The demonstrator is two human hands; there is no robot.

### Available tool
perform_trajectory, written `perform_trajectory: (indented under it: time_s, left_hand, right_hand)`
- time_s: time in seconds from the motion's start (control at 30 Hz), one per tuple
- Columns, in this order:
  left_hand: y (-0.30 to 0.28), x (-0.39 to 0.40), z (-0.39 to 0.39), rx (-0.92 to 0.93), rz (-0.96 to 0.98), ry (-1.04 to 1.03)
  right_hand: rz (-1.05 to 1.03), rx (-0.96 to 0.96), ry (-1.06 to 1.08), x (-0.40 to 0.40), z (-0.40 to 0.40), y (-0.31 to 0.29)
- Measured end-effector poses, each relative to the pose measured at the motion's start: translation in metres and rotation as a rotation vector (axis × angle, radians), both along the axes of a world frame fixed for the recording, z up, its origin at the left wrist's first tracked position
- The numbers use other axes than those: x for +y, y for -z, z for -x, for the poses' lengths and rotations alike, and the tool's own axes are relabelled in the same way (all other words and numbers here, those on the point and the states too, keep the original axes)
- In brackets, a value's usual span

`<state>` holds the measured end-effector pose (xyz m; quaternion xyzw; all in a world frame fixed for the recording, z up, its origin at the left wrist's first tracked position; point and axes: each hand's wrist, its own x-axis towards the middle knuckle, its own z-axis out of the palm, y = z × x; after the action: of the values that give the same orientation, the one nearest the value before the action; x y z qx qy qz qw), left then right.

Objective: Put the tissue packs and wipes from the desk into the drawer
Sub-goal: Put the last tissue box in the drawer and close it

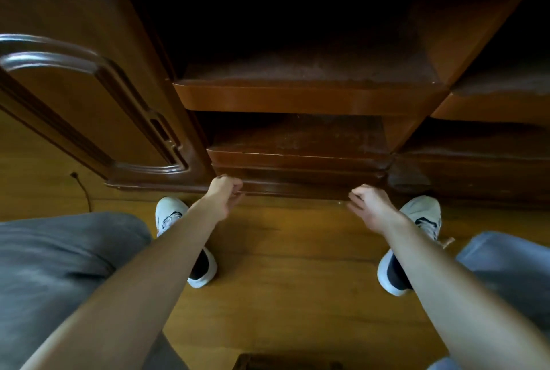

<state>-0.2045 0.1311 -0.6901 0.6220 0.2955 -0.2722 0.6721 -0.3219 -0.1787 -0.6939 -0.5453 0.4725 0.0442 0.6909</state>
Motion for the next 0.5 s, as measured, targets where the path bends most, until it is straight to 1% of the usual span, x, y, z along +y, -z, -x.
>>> perform_trajectory:
  time_s: [0.07, 0.1, 0.13, 0.17, 0.2, 0.27, 0.3, 0.37, 0.4, 0.43, 0.5]
  left_hand:
    - [0.003, -0.006, -0.002, -0.011, 0.060, -0.025]
    - [0.005, -0.011, -0.003, -0.021, 0.074, -0.025]
    - [0.010, -0.017, -0.004, -0.021, 0.091, -0.028]
    - [0.015, -0.023, -0.004, -0.022, 0.128, -0.047]
    - [0.023, -0.029, -0.002, -0.027, 0.171, -0.091]
    - [0.031, -0.040, -0.001, -0.053, 0.214, -0.173]
    - [0.036, -0.044, -0.002, -0.068, 0.213, -0.196]
    - [0.039, -0.041, 0.000, -0.076, 0.243, -0.223]
    - [0.039, -0.036, 0.000, -0.096, 0.260, -0.210]
    - [0.038, -0.032, -0.001, -0.109, 0.271, -0.166]
    - [0.031, -0.024, -0.004, -0.114, 0.267, -0.053]
  right_hand:
    - [0.033, 0.028, -0.033, 0.002, -0.007, 0.007]
    - [-0.069, 0.034, 0.013, 0.006, -0.018, 0.008]
    - [-0.129, 0.038, 0.063, 0.010, -0.027, 0.013]
    - [-0.141, 0.049, 0.085, 0.017, -0.030, 0.020]
    - [-0.109, 0.020, 0.090, 0.022, -0.031, 0.032]
    - [0.068, -0.034, -0.019, 0.034, -0.035, 0.033]
    - [0.028, -0.025, 0.016, 0.035, -0.040, 0.034]
    - [-0.090, -0.096, 0.139, 0.036, -0.043, 0.038]
    - [-0.104, -0.129, 0.182, 0.032, -0.040, 0.041]
    - [-0.088, -0.142, 0.174, 0.026, -0.037, 0.041]
    - [-0.047, -0.145, 0.079, 0.017, -0.027, 0.033]
